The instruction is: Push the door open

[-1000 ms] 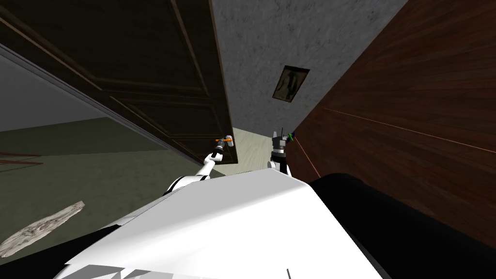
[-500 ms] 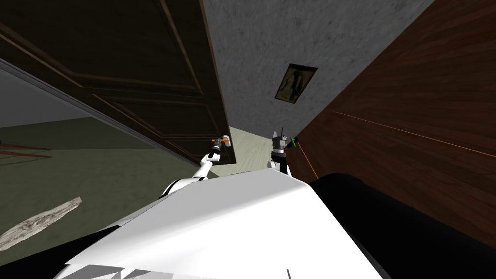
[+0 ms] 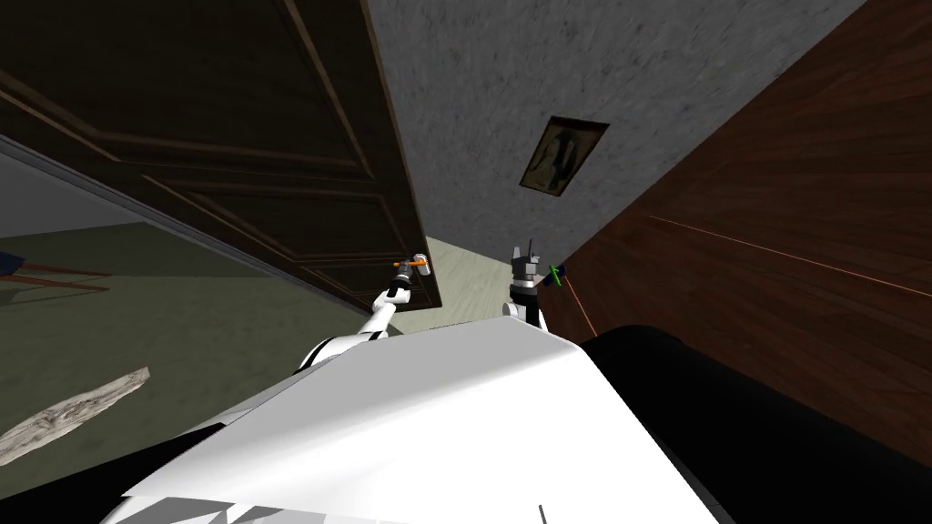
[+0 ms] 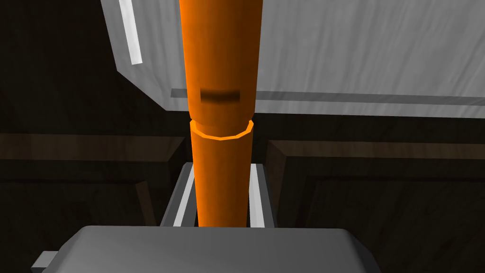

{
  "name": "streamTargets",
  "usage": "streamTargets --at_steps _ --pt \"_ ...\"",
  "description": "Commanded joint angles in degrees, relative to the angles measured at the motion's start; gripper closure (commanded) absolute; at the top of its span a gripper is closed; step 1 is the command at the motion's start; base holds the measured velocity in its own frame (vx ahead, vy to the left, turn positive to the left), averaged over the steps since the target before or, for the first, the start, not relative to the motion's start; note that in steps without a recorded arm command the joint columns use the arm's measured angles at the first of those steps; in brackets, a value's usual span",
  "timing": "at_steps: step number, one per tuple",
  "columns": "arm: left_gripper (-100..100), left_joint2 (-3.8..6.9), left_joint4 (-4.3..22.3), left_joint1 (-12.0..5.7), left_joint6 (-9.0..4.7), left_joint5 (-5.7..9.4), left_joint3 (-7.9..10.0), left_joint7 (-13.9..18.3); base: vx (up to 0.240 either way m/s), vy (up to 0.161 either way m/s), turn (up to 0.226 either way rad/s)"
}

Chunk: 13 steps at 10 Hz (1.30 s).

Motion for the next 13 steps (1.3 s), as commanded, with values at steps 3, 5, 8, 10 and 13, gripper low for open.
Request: streamTargets --at_steps 3,5,8,10,13 --pt "100 0.51 0.1 0.02 -0.04 0.53 1.65 -0.7 0.156 -0.108 0.066" --pt "100 0.85 0.3 0.08 -0.1 0.96 2.99 -1.2 0.178 -0.1 0.056" --pt "100 1.27 0.6 0.14 -0.17 1.49 4.64 -1.9 0.159 -0.115 0.063" --pt "100 1.54 0.8 0.19 -0.22 1.83 5.72 -2.4 0.171 -0.126 0.075" --pt "100 2.28 1.2 0.47 -0.35 2.25 7.13 -2.8 0.113 -0.051 0.05"
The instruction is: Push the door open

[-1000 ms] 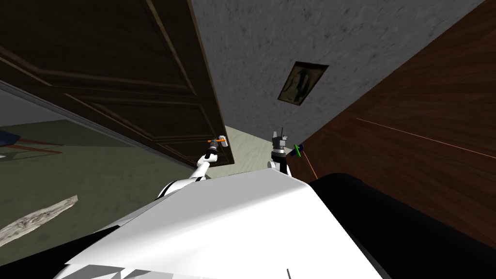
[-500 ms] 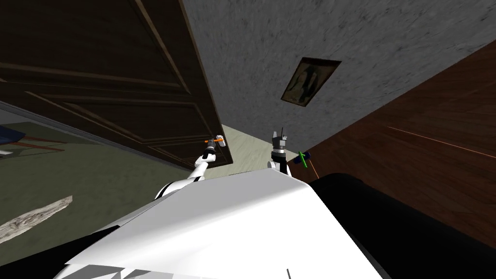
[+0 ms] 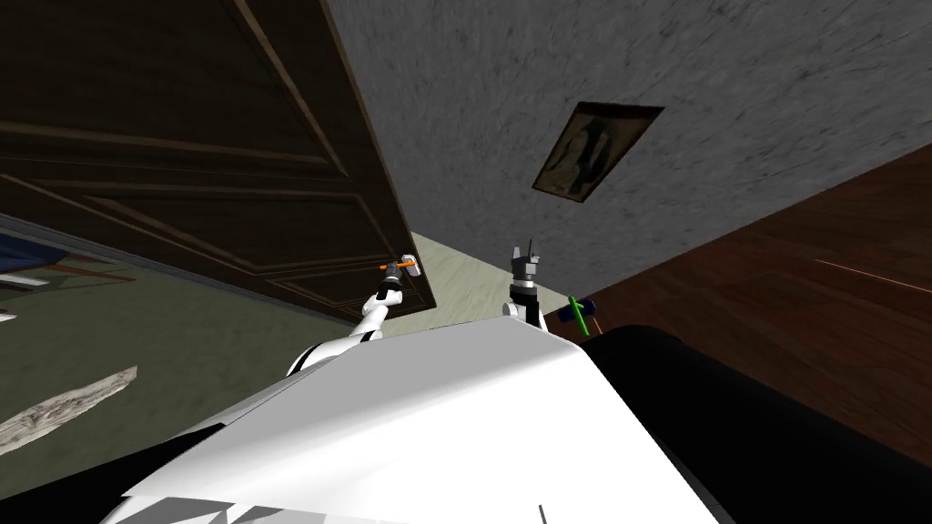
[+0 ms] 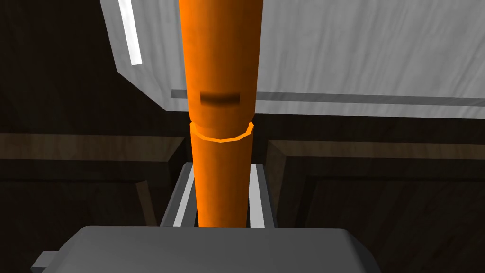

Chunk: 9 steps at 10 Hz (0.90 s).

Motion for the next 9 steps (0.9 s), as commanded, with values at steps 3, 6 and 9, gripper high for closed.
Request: streamTargets --at_steps 3,6,9 --pt "100 0.58 0.0 0.06 0.09 0.55 1.74 -0.7 0.186 -0.083 0.057" --pt "100 1.15 0.3 0.23 0.02 1.15 3.59 -1.4 0.193 -0.098 0.068" --pt "100 1.65 0.5 0.37 -0.04 1.67 5.21 -2.0 0.19 -0.1 0.065"
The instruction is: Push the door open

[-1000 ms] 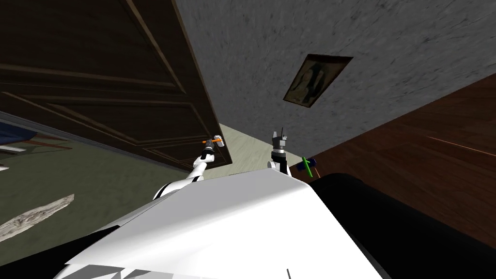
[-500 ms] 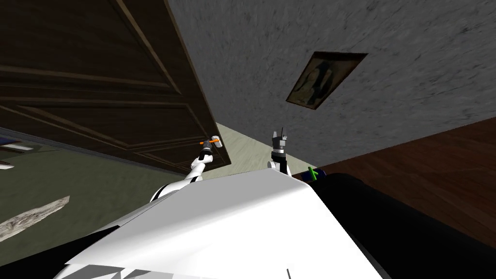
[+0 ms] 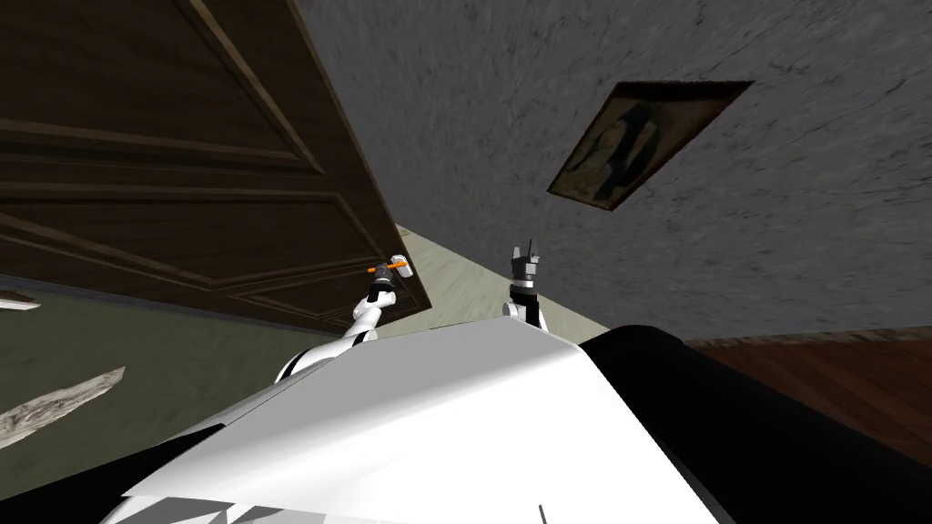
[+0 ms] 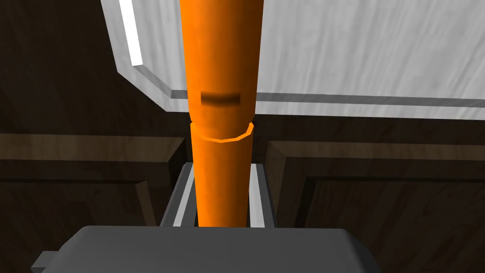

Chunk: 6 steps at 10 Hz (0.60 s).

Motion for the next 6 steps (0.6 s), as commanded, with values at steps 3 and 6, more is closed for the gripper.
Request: streamTargets --at_steps 3,6 --pt "100 0.54 -0.1 0.49 -0.06 0.5 1.64 -0.6 0.132 -0.049 0.054" --pt "100 0.92 0.1 0.67 -0.14 0.88 2.89 -1.0 0.182 -0.059 0.057"
